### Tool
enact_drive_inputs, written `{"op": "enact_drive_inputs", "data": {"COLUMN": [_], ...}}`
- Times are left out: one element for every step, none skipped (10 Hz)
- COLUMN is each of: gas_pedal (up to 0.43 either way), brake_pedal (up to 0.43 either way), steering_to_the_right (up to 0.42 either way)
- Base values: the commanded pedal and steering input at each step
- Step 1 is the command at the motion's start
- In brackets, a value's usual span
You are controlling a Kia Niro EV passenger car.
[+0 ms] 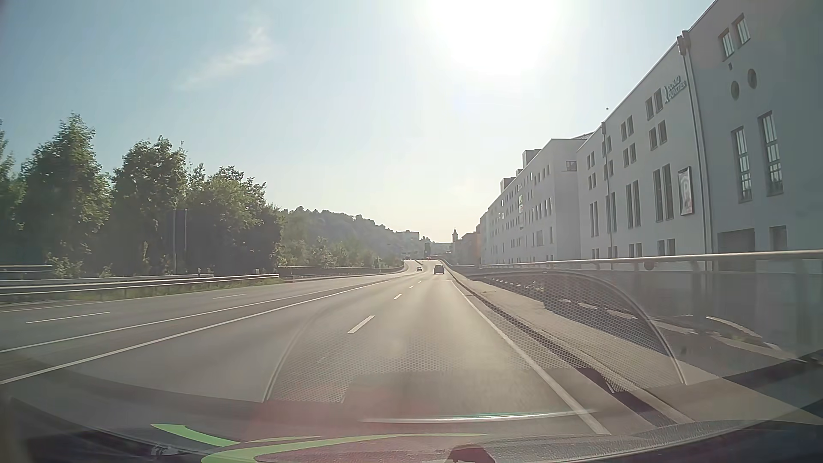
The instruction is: Follow the waypoints while adhering to traffic rules and regulations
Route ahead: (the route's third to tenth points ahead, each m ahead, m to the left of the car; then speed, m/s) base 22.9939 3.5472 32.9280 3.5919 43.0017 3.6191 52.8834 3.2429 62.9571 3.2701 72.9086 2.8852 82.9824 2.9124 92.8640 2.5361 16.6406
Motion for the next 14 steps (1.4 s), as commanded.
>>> {"op": "enact_drive_inputs", "data": {"gas_pedal": [0.0, 0.0, 0.0, 0.0, 0.0, 0.0, 0.0, 0.0, 0.0, 0.0, 0.0, 0.0, 0.0, 0.0], "brake_pedal": [0.0, 0.0, 0.0, 0.0, 0.0, 0.0, 0.0, 0.0, 0.0, 0.073, 0.134, 0.171, 0.177, 0.189], "steering_to_the_right": [0.002, 0.003, 0.003, 0.002, 0.002, 0.002, 0.002, 0.002, 0.002, 0.002, 0.001, 0.002, 0.002, 0.002]}}
